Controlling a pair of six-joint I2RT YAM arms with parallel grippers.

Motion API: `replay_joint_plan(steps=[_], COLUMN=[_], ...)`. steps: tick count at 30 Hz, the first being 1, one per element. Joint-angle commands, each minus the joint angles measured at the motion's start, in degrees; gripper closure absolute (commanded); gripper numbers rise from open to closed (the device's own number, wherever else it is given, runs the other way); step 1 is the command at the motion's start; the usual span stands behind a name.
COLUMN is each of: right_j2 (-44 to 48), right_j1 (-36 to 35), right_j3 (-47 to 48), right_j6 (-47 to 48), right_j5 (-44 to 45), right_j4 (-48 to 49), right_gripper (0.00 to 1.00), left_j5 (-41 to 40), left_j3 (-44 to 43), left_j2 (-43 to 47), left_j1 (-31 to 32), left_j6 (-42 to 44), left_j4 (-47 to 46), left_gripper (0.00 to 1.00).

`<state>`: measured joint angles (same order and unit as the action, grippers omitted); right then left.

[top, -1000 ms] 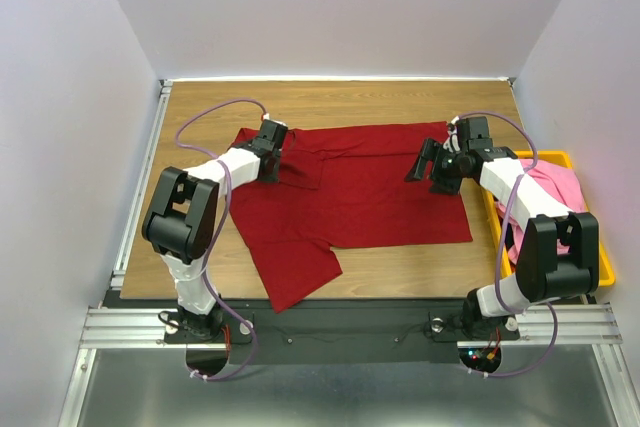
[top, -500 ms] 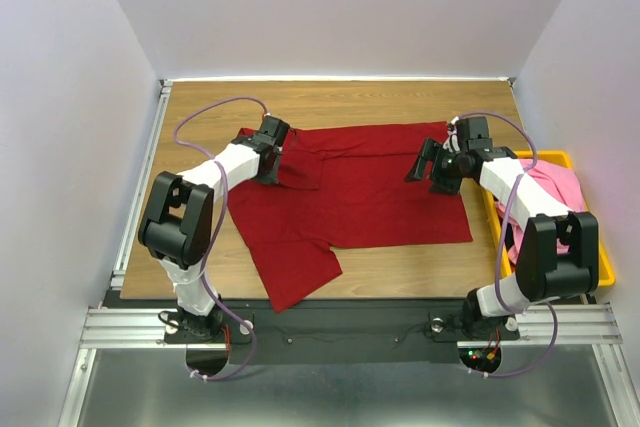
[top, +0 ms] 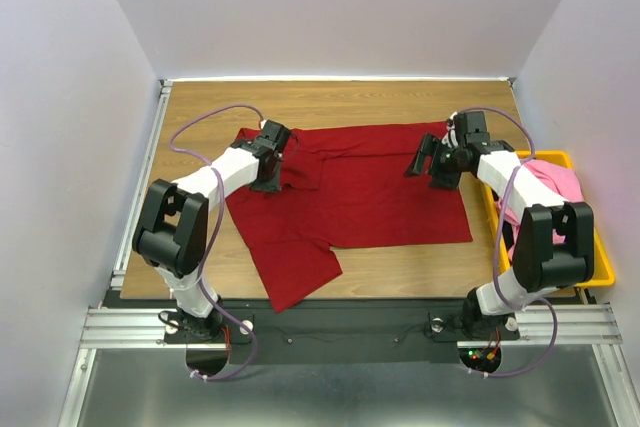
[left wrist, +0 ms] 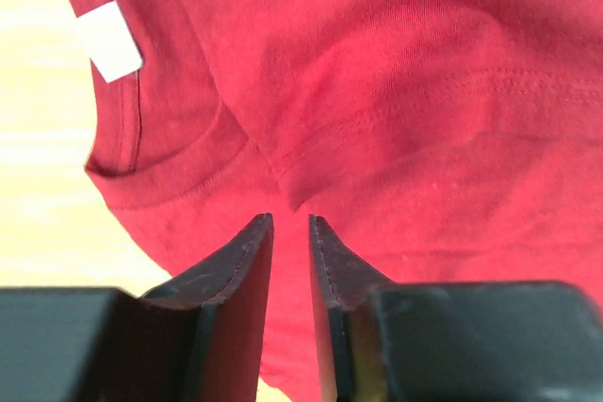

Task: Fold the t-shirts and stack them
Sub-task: Fold the tshirt

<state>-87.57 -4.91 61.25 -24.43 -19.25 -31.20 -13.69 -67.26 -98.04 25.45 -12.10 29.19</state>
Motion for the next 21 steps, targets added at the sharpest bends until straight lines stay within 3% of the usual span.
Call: replay_joint_plan(steps=[1,3,8,12,15,16,19,21], right_j2=[-1.55,-2.86,-6.38,-11.47,-16.39,-19.02,-22.89,-26.14], right_j1=[-0.10,-0.10,-0.10,0.07,0.51,0.86,1.13,1.57], right_j3=[5.18,6.85,14.22,20.63,25.65,27.06,31.36,33.13], right_j6=[0.78,0.96,2.28,2.37,1.58,1.05,0.26,-0.36], right_j5=[2.71,5.25,10.18,12.83,14.58,15.37,16.34,16.78], right_j4=[1.93,1.93,2.55,4.04,5.36,5.88,6.85,7.47], right_gripper=[0.17,0.17,0.18,0.22,0.30,0.34,0.38,0.42], left_j5=[-1.33,-1.86,0.85,5.86,10.33,11.22,15.52,17.38], left_j3=[1.69,1.79,-0.66,-4.88,-10.33,-13.13,-17.45,-22.80], left_j2=[5.13,5.84,10.32,9.54,3.57,-0.18,-6.27,-12.42], left_j1=[0.30,-0.22,-5.84,-12.17,-16.30,-16.92,-18.68,-19.47], left_j6=[-0.82,0.14,-0.21,-1.43,-3.37,-4.33,-5.13,-5.48], left_j4=[1.66,1.31,-2.20,-10.44,-14.41,-15.47,-17.68,-16.80], left_gripper=[0.65,0.63,0.44,0.42,0.54,0.66,0.67,0.73])
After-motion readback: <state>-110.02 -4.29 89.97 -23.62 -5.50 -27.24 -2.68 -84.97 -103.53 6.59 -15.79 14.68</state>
